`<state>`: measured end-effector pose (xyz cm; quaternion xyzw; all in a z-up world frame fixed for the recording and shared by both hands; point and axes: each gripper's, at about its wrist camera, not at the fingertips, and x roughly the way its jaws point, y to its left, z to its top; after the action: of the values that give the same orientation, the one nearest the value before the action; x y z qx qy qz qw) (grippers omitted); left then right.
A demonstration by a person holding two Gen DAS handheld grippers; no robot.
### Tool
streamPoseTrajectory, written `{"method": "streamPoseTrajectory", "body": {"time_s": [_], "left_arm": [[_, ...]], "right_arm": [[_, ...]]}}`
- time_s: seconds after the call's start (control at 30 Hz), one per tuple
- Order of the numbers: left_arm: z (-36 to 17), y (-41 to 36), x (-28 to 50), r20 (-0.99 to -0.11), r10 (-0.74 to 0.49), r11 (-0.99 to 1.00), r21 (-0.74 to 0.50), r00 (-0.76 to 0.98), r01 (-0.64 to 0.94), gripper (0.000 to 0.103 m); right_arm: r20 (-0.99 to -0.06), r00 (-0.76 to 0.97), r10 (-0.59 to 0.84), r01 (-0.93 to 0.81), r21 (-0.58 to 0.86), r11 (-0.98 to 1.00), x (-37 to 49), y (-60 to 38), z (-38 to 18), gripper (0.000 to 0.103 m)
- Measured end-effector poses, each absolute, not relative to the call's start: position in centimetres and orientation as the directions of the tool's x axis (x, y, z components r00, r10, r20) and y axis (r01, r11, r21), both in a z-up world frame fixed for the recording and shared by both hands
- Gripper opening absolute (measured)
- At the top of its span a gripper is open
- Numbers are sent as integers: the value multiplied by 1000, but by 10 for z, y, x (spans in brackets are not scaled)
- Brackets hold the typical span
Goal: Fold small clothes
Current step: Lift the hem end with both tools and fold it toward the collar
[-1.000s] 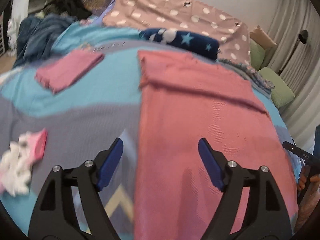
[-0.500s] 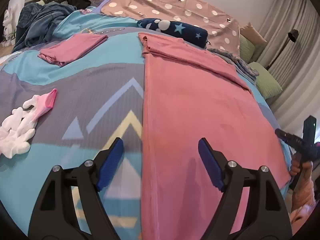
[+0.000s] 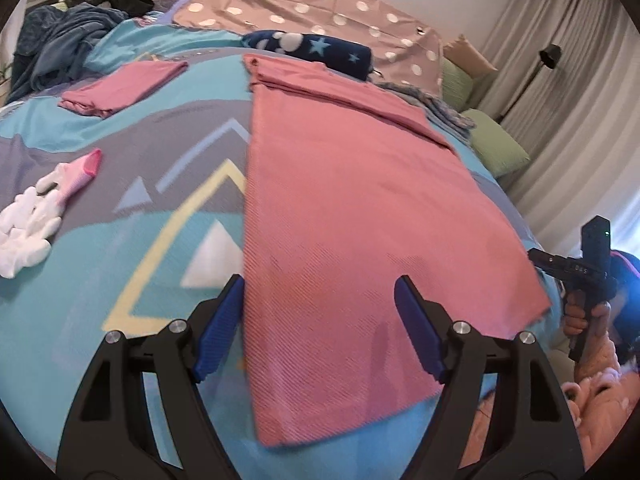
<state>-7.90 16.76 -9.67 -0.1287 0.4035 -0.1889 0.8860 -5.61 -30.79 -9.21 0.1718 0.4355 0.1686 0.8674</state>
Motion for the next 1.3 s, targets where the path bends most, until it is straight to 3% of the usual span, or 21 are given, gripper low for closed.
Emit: {"method": "streamPoseTrajectory", "body": {"time_s": [0.27,0.4,0.53,0.57,0.73,0.77,0.83,0.97,1.3], "left_arm": [[-95,160,-106,-684,-455,890,-369,570,268,76],[-100,166,-110,-664,-483,874,-398,570,277,76],[-104,174,-92,-598,-564,818,-502,570,282,75],[-105,176,-87,-579,-585,799,-530,568,283,73],[-115,188,-84,-566,-613,762,-607,552,224,12],[-116,190,-85,-569,-609,763,-611,552,211,9],[-114,194,-89,-560,-604,759,-622,566,194,7],[-85,201,-93,-465,-619,721,-655,633,225,6],[39,177,-111,-228,-647,696,-567,728,441,6]], "right_arm": [[-685,444,578,-182,562,807,-101,-313,-97,42],[-625,397,672,-181,665,725,-109,-313,-108,58],[-548,380,745,-194,741,643,-89,-308,-113,58],[-526,379,761,-185,763,620,-83,-307,-113,56],[-522,331,786,-159,790,592,-76,-298,-114,12],[-525,340,781,-150,789,596,-78,-298,-113,10],[-498,358,789,-144,806,574,-81,-302,-110,6],[-421,435,796,-232,802,551,-84,-307,-80,5],[-164,643,748,-438,722,535,-98,-339,40,5]]}}
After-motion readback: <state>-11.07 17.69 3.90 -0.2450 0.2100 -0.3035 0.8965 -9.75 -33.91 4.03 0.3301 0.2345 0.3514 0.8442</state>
